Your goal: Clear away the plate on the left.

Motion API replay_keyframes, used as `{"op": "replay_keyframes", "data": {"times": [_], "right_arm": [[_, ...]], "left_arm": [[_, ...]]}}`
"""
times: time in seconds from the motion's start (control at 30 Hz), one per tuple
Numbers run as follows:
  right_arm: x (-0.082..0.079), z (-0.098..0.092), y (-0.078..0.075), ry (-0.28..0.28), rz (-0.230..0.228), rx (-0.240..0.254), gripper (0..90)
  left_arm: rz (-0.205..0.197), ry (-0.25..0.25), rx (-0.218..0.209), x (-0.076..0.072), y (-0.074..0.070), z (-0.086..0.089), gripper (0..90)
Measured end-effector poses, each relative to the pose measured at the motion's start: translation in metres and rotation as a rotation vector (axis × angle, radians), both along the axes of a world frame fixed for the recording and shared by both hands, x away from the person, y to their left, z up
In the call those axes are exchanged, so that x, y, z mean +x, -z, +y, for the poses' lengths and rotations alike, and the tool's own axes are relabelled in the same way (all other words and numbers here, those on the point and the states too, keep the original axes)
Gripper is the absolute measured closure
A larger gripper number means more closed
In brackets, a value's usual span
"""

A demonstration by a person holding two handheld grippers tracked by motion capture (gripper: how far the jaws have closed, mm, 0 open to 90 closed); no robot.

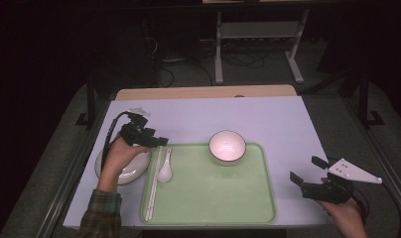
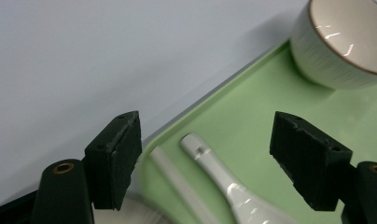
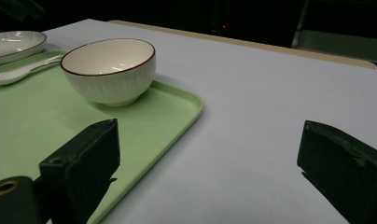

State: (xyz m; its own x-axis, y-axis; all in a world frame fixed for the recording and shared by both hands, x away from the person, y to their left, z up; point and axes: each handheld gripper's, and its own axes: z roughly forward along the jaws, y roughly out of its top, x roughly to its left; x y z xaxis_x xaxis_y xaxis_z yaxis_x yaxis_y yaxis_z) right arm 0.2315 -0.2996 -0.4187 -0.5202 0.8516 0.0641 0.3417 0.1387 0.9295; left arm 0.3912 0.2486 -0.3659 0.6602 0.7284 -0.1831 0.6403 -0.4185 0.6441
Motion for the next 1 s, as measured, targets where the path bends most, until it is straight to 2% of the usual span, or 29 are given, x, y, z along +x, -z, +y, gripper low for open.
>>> {"op": "replay_keyframes", "data": {"times": [0.07,0.17,0.3,0.4,0.47,0.6,0.73,0.83,0.9,0.93,1.0], "right_arm": [[0.0,0.0,0.0,0.003,0.003,-0.003,5.0],[0.001,0.001,0.0,0.006,0.002,-0.007,5.0],[0.001,0.002,0.001,0.008,0.006,-0.013,5.0],[0.002,0.002,0.002,0.011,0.01,-0.009,5.0],[0.002,0.002,0.002,0.009,0.011,-0.012,5.0],[0.003,0.0,0.003,0.012,0.015,-0.011,5.1],[0.003,-0.001,0.004,0.013,0.016,-0.015,5.1],[0.004,-0.001,0.004,0.011,0.02,-0.019,5.2],[0.004,0.0,0.005,0.008,0.021,-0.021,5.2],[0.004,0.001,0.005,0.006,0.021,-0.022,5.2],[0.004,0.001,0.005,0.002,0.021,-0.028,6.2]], "left_arm": [[0.002,-0.031,-0.005,-0.002,0.002,0.016,25.0],[0.017,-0.066,0.008,-0.005,0.006,0.038,25.0],[0.037,-0.11,-0.012,-0.006,0.008,0.067,25.2],[0.037,-0.142,-0.009,-0.009,0.008,0.084,25.5],[0.035,-0.176,0.002,-0.011,0.007,0.097,25.8],[0.038,-0.25,0.058,-0.016,0.008,0.122,27.8],[0.066,-0.304,0.085,-0.018,0.014,0.142,30.9],[0.091,-0.329,0.101,-0.018,0.02,0.15,35.6],[0.105,-0.336,0.094,-0.016,0.024,0.154,40.7],[0.126,-0.338,0.085,-0.015,0.027,0.157,45.2],[0.144,-0.34,0.089,-0.014,0.03,0.159,50.4]]}}
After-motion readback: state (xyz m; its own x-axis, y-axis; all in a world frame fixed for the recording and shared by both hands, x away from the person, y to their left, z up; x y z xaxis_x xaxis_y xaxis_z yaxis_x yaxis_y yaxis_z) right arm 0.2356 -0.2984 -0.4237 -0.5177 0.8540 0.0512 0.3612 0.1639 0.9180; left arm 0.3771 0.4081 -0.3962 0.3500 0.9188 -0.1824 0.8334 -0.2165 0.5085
